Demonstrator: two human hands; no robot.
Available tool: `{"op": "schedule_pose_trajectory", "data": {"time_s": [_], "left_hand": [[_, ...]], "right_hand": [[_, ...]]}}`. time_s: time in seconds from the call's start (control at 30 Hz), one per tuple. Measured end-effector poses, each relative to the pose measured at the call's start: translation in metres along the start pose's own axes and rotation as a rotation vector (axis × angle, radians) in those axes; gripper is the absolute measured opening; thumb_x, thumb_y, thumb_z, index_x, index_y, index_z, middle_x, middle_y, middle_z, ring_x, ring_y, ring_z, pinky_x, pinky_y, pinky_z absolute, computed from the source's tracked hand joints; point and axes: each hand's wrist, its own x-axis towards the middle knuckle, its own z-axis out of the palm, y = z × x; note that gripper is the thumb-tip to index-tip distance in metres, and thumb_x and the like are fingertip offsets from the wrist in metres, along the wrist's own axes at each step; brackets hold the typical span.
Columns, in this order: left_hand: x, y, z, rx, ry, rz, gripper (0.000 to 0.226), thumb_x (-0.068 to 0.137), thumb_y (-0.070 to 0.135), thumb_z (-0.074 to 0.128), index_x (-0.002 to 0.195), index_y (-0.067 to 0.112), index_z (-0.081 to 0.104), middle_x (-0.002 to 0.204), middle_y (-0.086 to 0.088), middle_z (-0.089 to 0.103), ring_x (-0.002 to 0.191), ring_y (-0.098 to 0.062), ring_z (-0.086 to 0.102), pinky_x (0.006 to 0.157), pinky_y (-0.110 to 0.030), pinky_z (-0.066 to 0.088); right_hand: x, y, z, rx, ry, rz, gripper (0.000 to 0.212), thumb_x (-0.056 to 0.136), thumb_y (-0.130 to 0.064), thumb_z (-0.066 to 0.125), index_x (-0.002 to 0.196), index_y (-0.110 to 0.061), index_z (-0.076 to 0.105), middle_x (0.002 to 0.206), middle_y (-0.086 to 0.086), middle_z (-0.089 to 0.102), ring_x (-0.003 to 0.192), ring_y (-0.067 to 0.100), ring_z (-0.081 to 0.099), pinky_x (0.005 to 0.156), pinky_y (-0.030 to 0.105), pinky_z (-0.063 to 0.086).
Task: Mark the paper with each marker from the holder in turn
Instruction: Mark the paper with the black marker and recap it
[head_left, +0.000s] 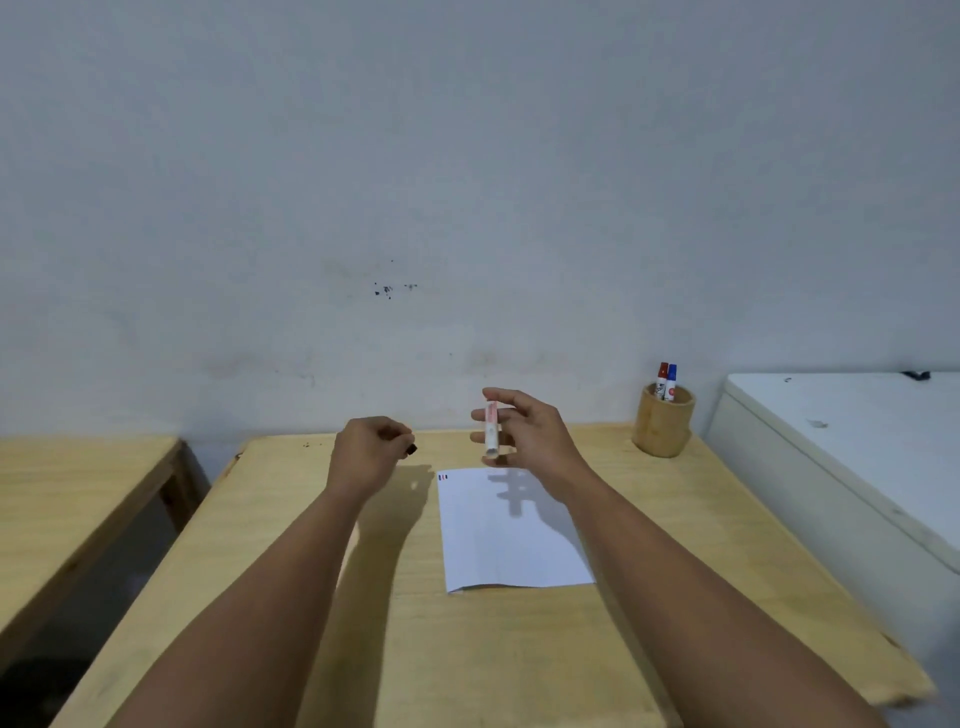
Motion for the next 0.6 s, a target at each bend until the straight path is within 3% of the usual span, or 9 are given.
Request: {"op": "schedule_pose_trajectory", "data": {"time_s": [0.07, 0.17, 0.33, 0.6], "left_hand": [[-0.006, 0.017, -0.006, -0.106, 0.016, 0.009, 0.006, 0.090, 0.011, 0.073, 0.087, 0.012, 0.077, 0.083, -0.002, 0.080, 0.087, -0.021, 0.078, 0.074, -0.036, 0.061], [-0.016, 0.044, -0.012, -0.223, 0.031, 0.041, 0.006, 0.090, 0.010, 0.075, 0.096, 0.007, 0.075, 0.090, -0.011, 0.079, 0.088, -0.023, 0.078, 0.070, -0.032, 0.059], [-0.031, 0.076, -0.019, -0.391, -0.010, 0.053, 0.009, 0.094, 0.011, 0.073, 0.095, 0.004, 0.077, 0.094, -0.014, 0.079, 0.087, -0.022, 0.077, 0.083, -0.037, 0.062], [-0.044, 0.097, -0.013, -0.379, -0.073, 0.088, 0.014, 0.094, 0.013, 0.074, 0.099, 0.001, 0.078, 0.096, -0.015, 0.080, 0.083, -0.017, 0.075, 0.087, -0.037, 0.061]], "right_hand": [[-0.008, -0.007, 0.002, 0.056, 0.005, -0.008, 0.034, 0.108, 0.001, 0.046, 0.117, -0.014, 0.075, 0.108, 0.014, 0.073, 0.076, 0.025, 0.077, 0.072, 0.044, 0.066], [-0.019, -0.010, 0.008, -0.068, 0.014, -0.081, 0.023, 0.106, -0.001, 0.053, 0.104, -0.018, 0.068, 0.102, 0.011, 0.060, 0.062, 0.019, 0.062, 0.060, 0.037, 0.065], [-0.031, -0.010, 0.013, -0.327, -0.013, -0.185, 0.026, 0.101, -0.010, 0.069, 0.105, -0.034, 0.059, 0.098, 0.001, 0.069, 0.058, 0.011, 0.067, 0.057, 0.030, 0.055], [-0.045, -0.020, 0.004, -0.367, -0.019, -0.202, 0.021, 0.098, -0.011, 0.073, 0.113, -0.025, 0.068, 0.095, -0.003, 0.072, 0.058, 0.009, 0.069, 0.057, 0.026, 0.053]]}}
